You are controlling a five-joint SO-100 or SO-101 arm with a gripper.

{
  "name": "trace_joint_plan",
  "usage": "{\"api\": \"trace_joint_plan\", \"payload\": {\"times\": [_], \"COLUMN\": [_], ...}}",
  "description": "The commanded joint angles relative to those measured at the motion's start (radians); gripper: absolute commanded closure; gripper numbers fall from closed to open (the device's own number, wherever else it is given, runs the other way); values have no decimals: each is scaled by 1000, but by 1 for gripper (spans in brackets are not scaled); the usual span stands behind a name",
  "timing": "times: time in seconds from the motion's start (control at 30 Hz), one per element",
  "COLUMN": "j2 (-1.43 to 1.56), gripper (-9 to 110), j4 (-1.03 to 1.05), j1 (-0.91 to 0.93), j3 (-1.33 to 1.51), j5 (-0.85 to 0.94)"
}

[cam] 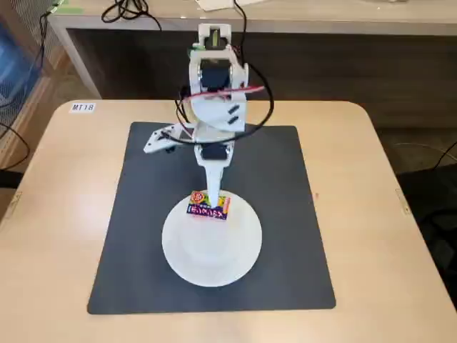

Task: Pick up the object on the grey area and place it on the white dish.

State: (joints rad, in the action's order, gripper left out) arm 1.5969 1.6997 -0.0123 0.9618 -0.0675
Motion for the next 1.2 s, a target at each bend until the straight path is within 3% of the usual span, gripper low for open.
{"api": "trace_joint_plan", "payload": {"times": [0.0,0.2,0.47,0.73,0.9,1.17], "j2": [339,1097,1397,1474,1753,1755], "gripper": [101,101,102,102,102,102], "j4": [-38,-560,-815,-881,-804,-772], "j1": [-6,31,-8,11,31,21], "j3": [75,847,1543,1887,2085,2178], "j5": [67,41,72,118,95,98]}}
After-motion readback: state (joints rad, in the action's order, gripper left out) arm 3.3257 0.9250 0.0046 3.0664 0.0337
